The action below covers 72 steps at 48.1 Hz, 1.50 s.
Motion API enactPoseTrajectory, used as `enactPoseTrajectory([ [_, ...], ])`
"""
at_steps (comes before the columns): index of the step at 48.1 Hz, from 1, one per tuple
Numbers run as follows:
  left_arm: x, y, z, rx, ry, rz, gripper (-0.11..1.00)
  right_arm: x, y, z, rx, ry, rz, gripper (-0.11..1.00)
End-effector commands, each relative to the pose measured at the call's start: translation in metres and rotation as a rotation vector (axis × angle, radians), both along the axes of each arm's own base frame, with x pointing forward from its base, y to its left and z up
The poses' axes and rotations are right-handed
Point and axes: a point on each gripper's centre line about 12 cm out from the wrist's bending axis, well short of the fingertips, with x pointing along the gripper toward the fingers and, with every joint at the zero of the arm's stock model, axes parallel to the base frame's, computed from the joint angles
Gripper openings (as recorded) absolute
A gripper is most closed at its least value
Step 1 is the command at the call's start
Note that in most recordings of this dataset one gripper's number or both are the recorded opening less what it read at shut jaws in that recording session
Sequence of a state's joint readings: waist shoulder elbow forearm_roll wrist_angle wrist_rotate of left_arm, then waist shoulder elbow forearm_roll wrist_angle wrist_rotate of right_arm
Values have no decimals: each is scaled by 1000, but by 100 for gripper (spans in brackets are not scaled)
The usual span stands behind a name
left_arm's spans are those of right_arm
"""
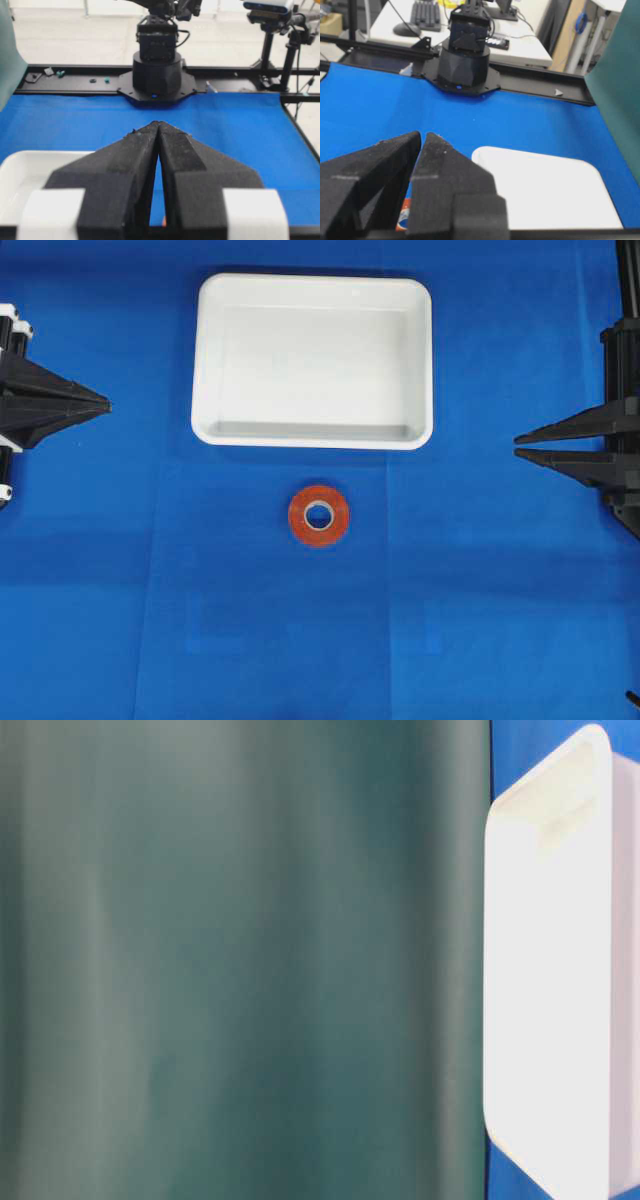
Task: Place one roll of tape in the white case with the left arm.
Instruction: 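Move the left gripper over the orange tape roll and lower it, then close the left gripper on the orange tape roll's rim and lift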
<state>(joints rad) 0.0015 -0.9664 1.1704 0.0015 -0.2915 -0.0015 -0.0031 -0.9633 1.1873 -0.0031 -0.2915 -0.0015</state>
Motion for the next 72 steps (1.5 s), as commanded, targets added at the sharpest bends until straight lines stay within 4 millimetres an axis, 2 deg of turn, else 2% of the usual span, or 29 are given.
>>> enactPoseTrajectory([
  [1, 3, -4, 2, 9, 6, -24, 0, 3, -1, 15, 6, -37, -3, 0],
  [8, 13, -23, 3, 8, 3, -113, 0, 7, -1, 14, 18, -12, -3, -9],
  [14, 28, -30, -1, 10, 16, -138, 0, 9, -1, 12, 18, -2, -5, -11],
  [32, 110, -43, -27, -1, 174, -147, 1, 11, -2, 8, 23, 15, -7, -8],
  [36, 127, -49, -32, -10, 218, -155, 13, 12, -2, 7, 21, 24, -7, -6],
  [45, 160, -54, -47, -52, 369, -147, 67, 13, -2, 4, 25, 41, -7, -1],
  [50, 174, -58, -56, -71, 455, -143, 89, 14, -2, 1, 23, 55, -7, 1],
  [53, 181, -62, -62, -78, 503, -142, 92, 15, -2, -1, 23, 63, -9, 2],
  [72, 223, -71, -120, -89, 797, -106, 92, 19, -5, -11, 24, 113, -22, 2],
])
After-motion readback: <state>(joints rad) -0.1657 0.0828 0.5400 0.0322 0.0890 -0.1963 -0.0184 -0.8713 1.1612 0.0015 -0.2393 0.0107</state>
